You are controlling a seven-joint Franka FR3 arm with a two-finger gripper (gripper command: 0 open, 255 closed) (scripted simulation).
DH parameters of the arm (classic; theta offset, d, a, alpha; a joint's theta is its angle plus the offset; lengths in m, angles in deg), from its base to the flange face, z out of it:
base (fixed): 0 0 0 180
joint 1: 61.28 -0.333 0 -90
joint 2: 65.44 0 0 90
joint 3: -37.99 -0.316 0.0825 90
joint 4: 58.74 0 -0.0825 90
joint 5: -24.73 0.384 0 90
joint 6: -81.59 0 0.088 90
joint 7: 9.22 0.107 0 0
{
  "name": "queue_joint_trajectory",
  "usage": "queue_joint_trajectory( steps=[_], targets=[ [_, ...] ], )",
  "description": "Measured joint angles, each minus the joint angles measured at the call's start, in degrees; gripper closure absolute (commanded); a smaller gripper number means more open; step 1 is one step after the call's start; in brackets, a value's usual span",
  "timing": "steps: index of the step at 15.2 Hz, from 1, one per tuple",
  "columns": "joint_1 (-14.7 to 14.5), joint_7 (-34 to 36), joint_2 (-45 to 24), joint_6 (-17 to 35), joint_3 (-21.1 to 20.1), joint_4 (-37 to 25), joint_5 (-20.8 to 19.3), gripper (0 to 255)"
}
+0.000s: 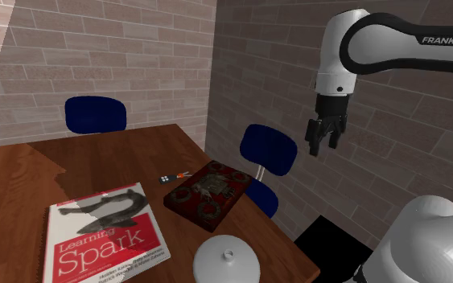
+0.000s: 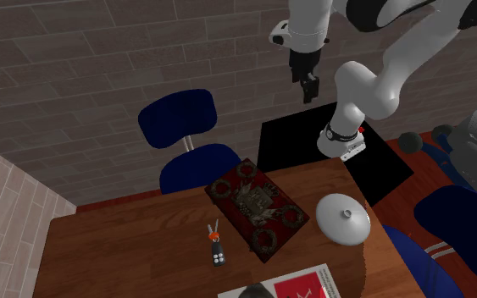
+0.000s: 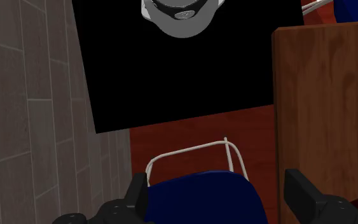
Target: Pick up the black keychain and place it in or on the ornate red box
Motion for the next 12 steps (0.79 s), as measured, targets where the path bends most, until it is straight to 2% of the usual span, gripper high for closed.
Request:
queue_joint_trajectory(
  steps=[4,12],
  targets=[
    [-0.4,3.7,-2.1,2.7,-2.4,0.0,2.1,0],
    [-1.0,16.2,-12.3,14.4,-10.2,-1.2,7.1,0]
  ],
)
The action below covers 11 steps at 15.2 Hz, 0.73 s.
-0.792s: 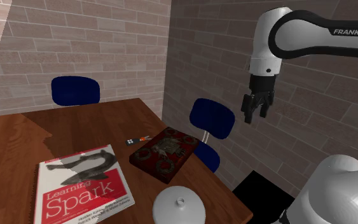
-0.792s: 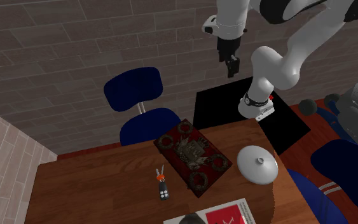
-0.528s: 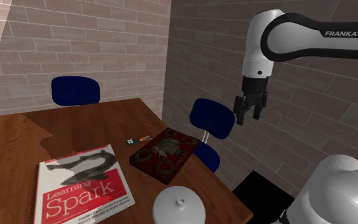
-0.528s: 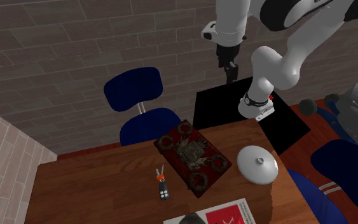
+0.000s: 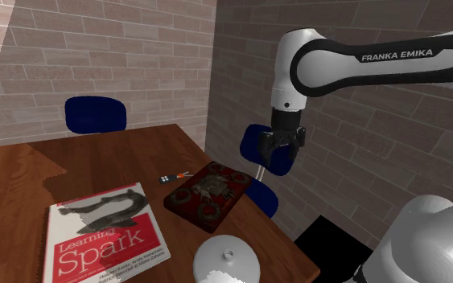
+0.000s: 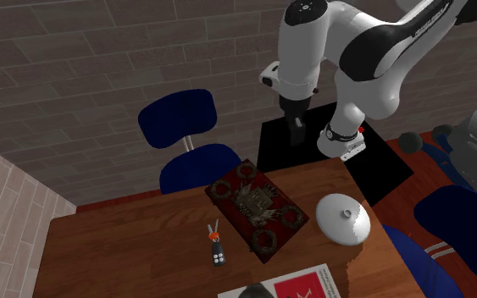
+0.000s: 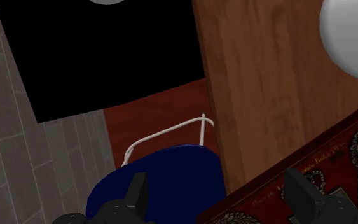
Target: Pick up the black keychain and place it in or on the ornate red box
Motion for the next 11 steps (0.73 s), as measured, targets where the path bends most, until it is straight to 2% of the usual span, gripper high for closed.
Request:
queue_joint_trajectory(
  steps=[6,11],
  targets=[
    [-0.1,10.2,-10.1,8.5,-5.9,-3.8,1.1,0],
    [0.2,18.8,-20.2,14.2,-9.7,-9.7,-1.0,0]
  ],
)
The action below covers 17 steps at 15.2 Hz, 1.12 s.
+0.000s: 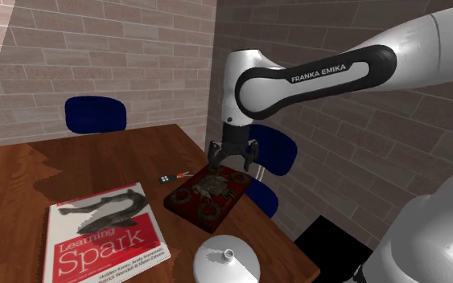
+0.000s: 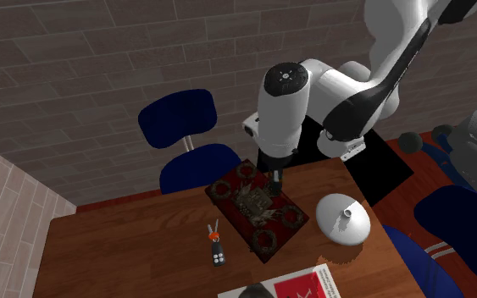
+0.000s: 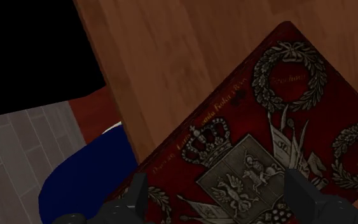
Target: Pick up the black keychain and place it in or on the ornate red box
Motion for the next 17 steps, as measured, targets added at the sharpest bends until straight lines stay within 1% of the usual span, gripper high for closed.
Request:
queue_joint_trajectory(
  steps=[4,6,9,11,15,16,17],
  targets=[
    [-0.4,7.7,-9.0,2.9,-2.3,-7.0,-3.5,0],
    [-0.9,11.4,-13.9,3.3,-2.9,-11.6,-5.9,0],
    [-2.1,16.4,-20.2,4.9,-3.0,-16.5,-9.2,0],
    [-3.6,20.0,-25.5,4.9,-2.8,-21.9,-11.8,0],
    [-6.3,25.3,-33.6,4.7,-1.6,-30.7,-15.5,0],
    [-7.1,26.5,-36.1,4.6,-1.1,-33.3,-16.5,0],
    [-8.2,27.6,-39.0,3.4,-0.6,-37.5,-17.4,0]
  ],
)
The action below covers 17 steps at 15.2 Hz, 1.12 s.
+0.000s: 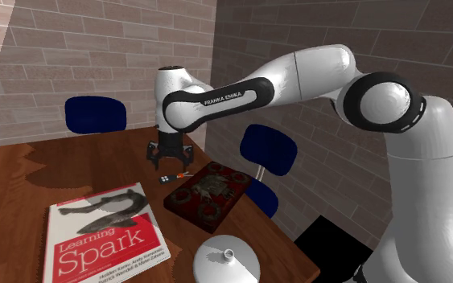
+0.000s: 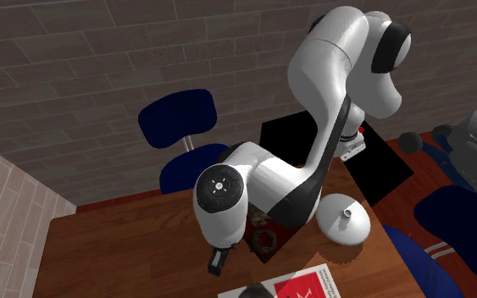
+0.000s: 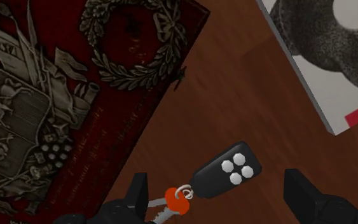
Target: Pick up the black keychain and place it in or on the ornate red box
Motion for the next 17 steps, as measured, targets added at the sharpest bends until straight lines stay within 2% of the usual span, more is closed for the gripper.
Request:
queue_joint_trajectory(
  steps=[1,3,9,15,16,17],
  targets=[
    [-0.7,0.8,-2.0,-0.5,0.4,-2.7,-0.6,0],
    [-1.2,1.3,-3.9,-0.1,0.9,-4.2,-1.3,0],
    [-1.4,1.8,-6.2,3.0,1.5,-3.4,-2.1,0],
    [-1.5,2.0,-6.3,3.6,1.5,-2.9,-2.2,0],
    [-1.5,2.0,-6.3,3.6,1.5,-2.9,-2.2,255],
    [-1.5,2.0,-6.3,3.6,1.5,-2.9,-2.2,255]
  ],
)
